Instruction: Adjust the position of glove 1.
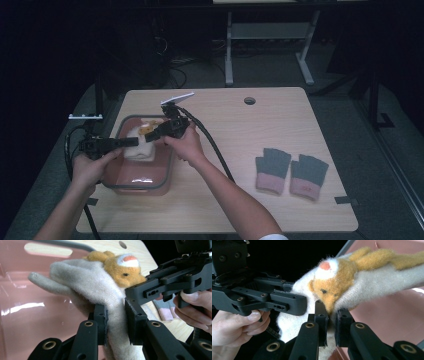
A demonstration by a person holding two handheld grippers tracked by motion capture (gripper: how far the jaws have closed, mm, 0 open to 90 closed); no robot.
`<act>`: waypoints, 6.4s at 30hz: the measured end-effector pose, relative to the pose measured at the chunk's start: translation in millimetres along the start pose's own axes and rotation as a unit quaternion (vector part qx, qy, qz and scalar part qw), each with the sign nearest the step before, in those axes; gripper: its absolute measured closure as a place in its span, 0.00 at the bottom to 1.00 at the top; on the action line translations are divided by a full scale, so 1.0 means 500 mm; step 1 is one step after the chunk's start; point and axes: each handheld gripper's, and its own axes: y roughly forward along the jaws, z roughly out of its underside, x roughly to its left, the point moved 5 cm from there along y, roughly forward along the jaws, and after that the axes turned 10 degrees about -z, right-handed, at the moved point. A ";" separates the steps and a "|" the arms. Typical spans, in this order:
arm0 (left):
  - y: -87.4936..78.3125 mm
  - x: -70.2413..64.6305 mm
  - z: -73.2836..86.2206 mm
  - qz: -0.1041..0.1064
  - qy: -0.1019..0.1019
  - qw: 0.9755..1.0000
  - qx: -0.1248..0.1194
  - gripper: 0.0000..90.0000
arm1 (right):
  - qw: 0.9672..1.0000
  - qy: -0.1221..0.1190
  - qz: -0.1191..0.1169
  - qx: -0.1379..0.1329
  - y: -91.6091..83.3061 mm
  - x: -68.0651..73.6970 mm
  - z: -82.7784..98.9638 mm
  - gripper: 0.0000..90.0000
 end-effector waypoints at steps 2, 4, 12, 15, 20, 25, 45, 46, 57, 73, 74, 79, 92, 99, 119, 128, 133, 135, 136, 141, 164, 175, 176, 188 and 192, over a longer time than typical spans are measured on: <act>0.006 0.004 0.006 -0.004 0.000 1.000 0.003 0.81 | 1.000 0.004 0.000 0.004 0.007 -0.009 0.004 0.92; 0.013 0.008 0.013 -0.008 0.000 1.000 0.008 0.81 | 1.000 0.008 0.003 0.009 0.013 -0.018 0.008 0.92; 0.033 0.024 0.035 -0.021 -0.008 0.999 0.029 0.81 | 0.999 0.020 0.021 0.036 0.038 -0.040 0.022 0.91; 0.038 0.031 0.045 -0.026 -0.012 0.999 0.034 0.81 | 0.998 0.018 0.029 0.047 0.047 -0.045 0.027 0.90; 0.045 0.043 0.061 -0.028 -0.022 0.999 0.040 0.81 | 0.997 0.014 0.046 0.065 0.055 -0.048 0.034 0.89; 0.053 0.050 0.071 -0.041 -0.023 0.998 0.048 0.81 | 0.995 0.001 0.064 0.079 0.055 -0.047 0.038 0.85; 0.066 0.067 0.088 -0.147 0.031 0.983 0.109 0.59 | 0.994 -0.026 0.083 0.069 0.002 -0.032 0.039 0.77; 0.063 0.066 0.084 -0.147 0.033 0.983 0.107 0.58 | 0.994 -0.027 0.082 0.068 -0.002 -0.032 0.039 0.77; 0.061 0.067 0.067 -0.199 0.060 0.973 0.098 0.70 | 0.995 -0.026 0.083 0.051 -0.045 -0.031 0.049 0.77; 0.102 0.071 0.091 -0.226 0.093 0.957 0.156 0.74 | 0.995 -0.035 0.084 0.047 -0.073 -0.035 0.063 0.75; 0.096 0.074 0.088 -0.228 0.096 0.957 0.153 0.74 | 0.995 -0.034 0.084 0.046 -0.075 -0.036 0.065 0.75; 0.072 0.069 0.072 -0.222 0.087 0.964 0.120 0.70 | 0.995 -0.035 0.087 0.040 -0.093 -0.037 0.070 0.74; 0.033 -0.001 0.033 -0.170 0.099 0.979 0.047 0.61 | 0.994 -0.039 0.097 0.016 -0.159 -0.041 0.081 0.69; 0.030 -0.052 0.018 -0.143 0.118 0.982 0.025 0.58 | 0.994 -0.038 0.104 0.002 -0.201 -0.049 0.091 0.66; 0.084 -0.195 0.003 -0.074 0.163 0.984 0.005 0.49 | 0.990 -0.033 0.133 -0.029 -0.330 -0.060 0.139 0.59; 0.114 -0.245 0.002 -0.047 0.171 0.984 0.010 0.43 | 0.989 -0.025 0.144 -0.039 -0.377 -0.063 0.161 0.57; 0.128 -0.269 0.002 -0.036 0.167 0.985 0.009 0.40 | 0.988 -0.025 0.147 -0.044 -0.395 -0.070 0.172 0.55; 0.134 -0.281 0.002 -0.032 0.167 0.985 0.007 0.39 | 0.987 -0.027 0.153 -0.046 -0.403 -0.075 0.177 0.54; 0.136 -0.285 0.003 -0.031 0.170 0.985 0.009 0.38 | 0.986 -0.029 0.155 -0.045 -0.407 -0.077 0.180 0.54; 0.154 -0.309 0.005 -0.022 0.179 0.984 0.012 0.36 | 0.985 -0.025 0.161 -0.047 -0.427 -0.087 0.197 0.52; 0.239 -0.419 0.039 0.020 0.206 0.978 0.030 0.30 | 0.976 0.001 0.206 -0.065 -0.536 -0.135 0.290 0.49; 0.272 -0.464 0.058 0.038 0.210 0.976 0.036 0.29 | 0.971 0.010 0.231 -0.063 -0.580 -0.161 0.343 0.47; 0.275 -0.467 0.059 0.040 0.207 0.977 0.035 0.29 | 0.970 0.014 0.236 -0.062 -0.583 -0.163 0.348 0.47; 0.298 -0.492 0.076 0.049 0.219 0.974 0.039 0.28 | 0.959 0.015 0.281 -0.046 -0.617 -0.182 0.391 0.47; 0.306 -0.499 0.081 0.054 0.219 0.973 0.040 0.27 | 0.956 0.027 0.290 -0.045 -0.623 -0.193 0.401 0.47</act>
